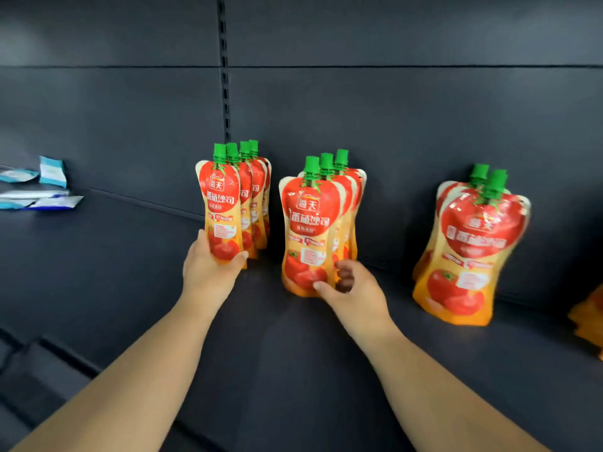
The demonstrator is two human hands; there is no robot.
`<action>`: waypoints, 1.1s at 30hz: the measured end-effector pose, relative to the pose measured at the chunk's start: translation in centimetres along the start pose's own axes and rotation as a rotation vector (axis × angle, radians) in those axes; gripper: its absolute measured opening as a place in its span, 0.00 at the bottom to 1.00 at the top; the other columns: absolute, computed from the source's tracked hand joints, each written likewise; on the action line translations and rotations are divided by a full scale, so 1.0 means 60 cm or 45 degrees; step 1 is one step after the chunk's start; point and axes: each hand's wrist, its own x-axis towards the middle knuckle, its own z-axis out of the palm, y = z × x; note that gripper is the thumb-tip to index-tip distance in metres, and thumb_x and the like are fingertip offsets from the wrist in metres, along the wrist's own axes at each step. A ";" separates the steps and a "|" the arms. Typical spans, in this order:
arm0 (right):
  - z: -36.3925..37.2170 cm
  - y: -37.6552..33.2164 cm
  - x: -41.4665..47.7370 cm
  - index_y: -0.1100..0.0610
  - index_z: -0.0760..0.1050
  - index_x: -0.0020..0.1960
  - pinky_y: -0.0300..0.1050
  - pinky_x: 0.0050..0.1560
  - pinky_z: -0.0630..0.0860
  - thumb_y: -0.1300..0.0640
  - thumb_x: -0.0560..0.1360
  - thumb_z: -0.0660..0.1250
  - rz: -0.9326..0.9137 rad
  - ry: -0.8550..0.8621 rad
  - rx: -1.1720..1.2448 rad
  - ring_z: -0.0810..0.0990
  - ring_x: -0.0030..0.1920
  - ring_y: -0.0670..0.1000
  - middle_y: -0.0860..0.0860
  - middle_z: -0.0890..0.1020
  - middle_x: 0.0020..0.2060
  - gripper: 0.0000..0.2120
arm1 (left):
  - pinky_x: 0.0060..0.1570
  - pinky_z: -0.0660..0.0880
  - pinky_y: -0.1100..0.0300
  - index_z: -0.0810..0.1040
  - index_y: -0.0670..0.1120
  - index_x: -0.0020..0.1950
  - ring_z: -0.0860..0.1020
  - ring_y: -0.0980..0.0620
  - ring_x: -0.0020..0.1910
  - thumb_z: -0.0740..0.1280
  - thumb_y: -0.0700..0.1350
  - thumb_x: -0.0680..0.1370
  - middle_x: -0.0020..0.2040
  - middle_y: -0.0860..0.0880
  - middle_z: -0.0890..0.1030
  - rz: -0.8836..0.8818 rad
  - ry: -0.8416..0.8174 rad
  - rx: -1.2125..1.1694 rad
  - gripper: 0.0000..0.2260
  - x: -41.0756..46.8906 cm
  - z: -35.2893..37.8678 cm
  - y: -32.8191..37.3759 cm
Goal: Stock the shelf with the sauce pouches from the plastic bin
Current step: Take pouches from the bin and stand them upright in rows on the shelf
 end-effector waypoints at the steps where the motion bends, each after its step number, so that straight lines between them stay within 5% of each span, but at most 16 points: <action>1: -0.020 0.005 -0.019 0.55 0.70 0.64 0.35 0.56 0.67 0.53 0.71 0.71 -0.026 0.008 -0.021 0.73 0.57 0.47 0.51 0.75 0.60 0.24 | 0.61 0.69 0.53 0.67 0.48 0.69 0.71 0.47 0.62 0.68 0.47 0.74 0.61 0.47 0.74 0.032 -0.017 0.007 0.24 -0.038 -0.005 0.012; 10: -0.322 0.036 -0.309 0.51 0.77 0.58 0.27 0.51 0.63 0.51 0.73 0.68 -0.221 0.036 -0.184 0.74 0.56 0.42 0.43 0.78 0.54 0.14 | 0.54 0.67 0.67 0.78 0.55 0.50 0.74 0.61 0.52 0.64 0.46 0.77 0.49 0.60 0.78 0.310 -0.377 -0.081 0.06 -0.465 -0.046 0.156; 14: -0.493 0.063 -0.500 0.51 0.78 0.56 0.19 0.48 0.63 0.51 0.72 0.70 -0.205 0.041 -0.305 0.74 0.52 0.38 0.39 0.77 0.48 0.13 | 0.46 0.67 0.78 0.76 0.60 0.40 0.75 0.67 0.47 0.65 0.44 0.76 0.43 0.64 0.78 0.438 -0.553 -0.100 0.10 -0.673 -0.040 0.229; 20: -0.633 0.136 -0.722 0.51 0.78 0.55 0.26 0.50 0.63 0.50 0.71 0.69 0.049 0.090 -0.489 0.75 0.51 0.40 0.40 0.77 0.46 0.13 | 0.41 0.61 0.87 0.78 0.56 0.44 0.70 0.79 0.42 0.64 0.44 0.76 0.42 0.69 0.74 0.602 -0.854 0.025 0.07 -0.889 0.011 0.246; 23: -0.667 0.181 -0.827 0.53 0.78 0.55 0.28 0.51 0.64 0.51 0.71 0.70 0.233 0.138 -0.513 0.76 0.51 0.42 0.42 0.79 0.46 0.13 | 0.43 0.63 0.84 0.81 0.49 0.51 0.73 0.69 0.45 0.63 0.45 0.77 0.45 0.63 0.77 0.626 -1.006 0.085 0.08 -0.971 0.037 0.225; 26: -0.679 0.222 -0.923 0.54 0.79 0.54 0.29 0.47 0.64 0.52 0.72 0.70 0.410 0.170 -0.556 0.77 0.50 0.44 0.43 0.78 0.44 0.12 | 0.49 0.67 0.71 0.81 0.48 0.52 0.74 0.61 0.49 0.63 0.45 0.77 0.47 0.58 0.78 0.574 -1.159 0.144 0.08 -1.034 0.051 0.193; 33: -0.683 0.278 -1.072 0.58 0.79 0.54 0.39 0.54 0.72 0.55 0.75 0.66 0.677 0.122 -0.541 0.80 0.54 0.52 0.52 0.82 0.53 0.11 | 0.48 0.68 0.63 0.80 0.47 0.52 0.76 0.56 0.48 0.64 0.47 0.77 0.46 0.54 0.79 0.422 -1.343 0.230 0.09 -1.152 0.051 0.126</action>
